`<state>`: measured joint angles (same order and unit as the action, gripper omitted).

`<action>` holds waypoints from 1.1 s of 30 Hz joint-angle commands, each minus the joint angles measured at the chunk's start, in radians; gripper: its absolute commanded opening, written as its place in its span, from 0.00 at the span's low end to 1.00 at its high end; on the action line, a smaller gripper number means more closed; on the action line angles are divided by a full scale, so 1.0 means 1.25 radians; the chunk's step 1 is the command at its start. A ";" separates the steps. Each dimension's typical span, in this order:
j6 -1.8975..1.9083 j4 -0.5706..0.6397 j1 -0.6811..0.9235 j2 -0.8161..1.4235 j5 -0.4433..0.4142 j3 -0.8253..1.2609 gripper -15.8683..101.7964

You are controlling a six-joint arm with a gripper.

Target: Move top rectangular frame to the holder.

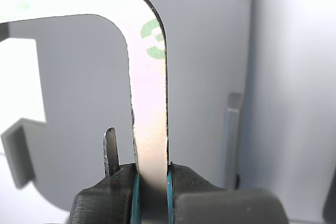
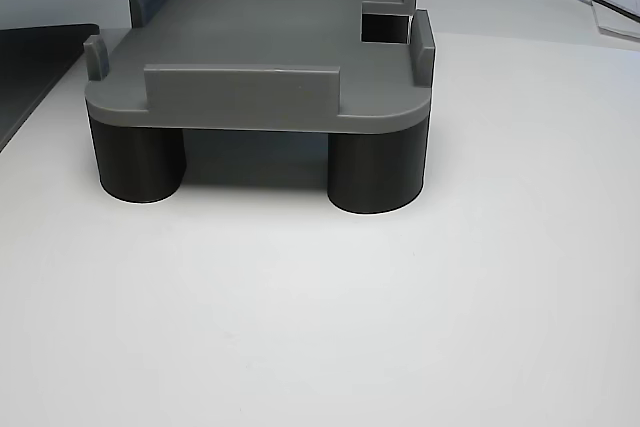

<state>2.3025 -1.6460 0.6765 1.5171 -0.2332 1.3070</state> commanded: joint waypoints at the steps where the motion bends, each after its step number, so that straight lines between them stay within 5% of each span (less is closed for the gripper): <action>1: 0.002 -0.006 -0.028 -0.012 0.023 -0.039 0.04; 13: -0.055 -0.006 -0.104 -0.053 0.108 -0.013 0.04; 33: -0.080 -0.006 -0.108 -0.110 0.072 0.005 0.04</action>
<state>2.2028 -1.6460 0.5568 1.3622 -0.1396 1.3407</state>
